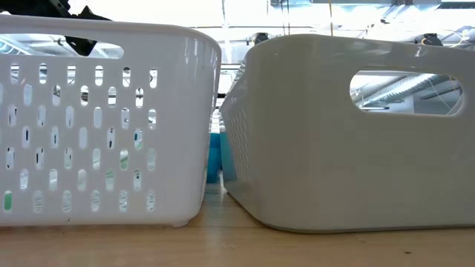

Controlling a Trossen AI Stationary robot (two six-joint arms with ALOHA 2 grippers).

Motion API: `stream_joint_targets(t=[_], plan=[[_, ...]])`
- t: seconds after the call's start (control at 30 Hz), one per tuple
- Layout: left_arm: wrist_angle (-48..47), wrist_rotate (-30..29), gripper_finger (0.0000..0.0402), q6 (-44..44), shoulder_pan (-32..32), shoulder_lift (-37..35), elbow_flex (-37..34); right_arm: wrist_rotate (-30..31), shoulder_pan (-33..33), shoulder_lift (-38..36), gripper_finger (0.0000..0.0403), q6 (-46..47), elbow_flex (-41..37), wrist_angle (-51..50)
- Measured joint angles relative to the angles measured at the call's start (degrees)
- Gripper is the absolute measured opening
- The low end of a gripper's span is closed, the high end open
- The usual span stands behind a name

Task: Pick & Place Toothbrushes
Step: Put the purple toothbrush into the gray bin

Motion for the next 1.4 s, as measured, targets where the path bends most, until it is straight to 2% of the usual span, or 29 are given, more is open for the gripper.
stream_joint_targets(t=[0.13,0.27,0.37,0.47,0.77,0.9,1.03,1.4], plan=[[-0.01,0.0,0.0271,-0.01,0.0,0.01,0.02,11.43,-0.16,-0.02,0.0,1.73,0.3,-4.15],[-0.01,0.0,0.0271,-0.36,0.0,-0.01,0.0,20.1,-2.03,0.29,0.0,13.65,4.6,-25.73],[0.0,0.0,0.0271,-0.58,0.0,0.01,0.01,21.1,-4.91,2.56,0.0,21.06,9.45,-37.85],[-0.01,0.0,0.0271,-0.59,0.0,0.01,0.02,18.79,-8.03,5.84,0.0,23.09,14.08,-43.73],[-0.01,0.0,0.0271,-0.14,-0.01,0.0,0.02,6.42,-16.31,19.37,0.0,29.99,26.78,-60.05],[-0.01,0.0,0.0271,0.04,-0.02,0.01,0.01,1.9,-17.98,24.09,0.0,31.85,29.97,-61.46],[-0.03,0.0,0.0271,0.85,-0.01,-0.01,0.02,0.26,-19.0,27.11,0.0,34.74,31.76,-62.29],[-0.05,-0.07,0.0271,3.05,0.0,0.0,0.02,-6.1,-19.33,33.24,0.0,40.95,32.09,-65.02]])
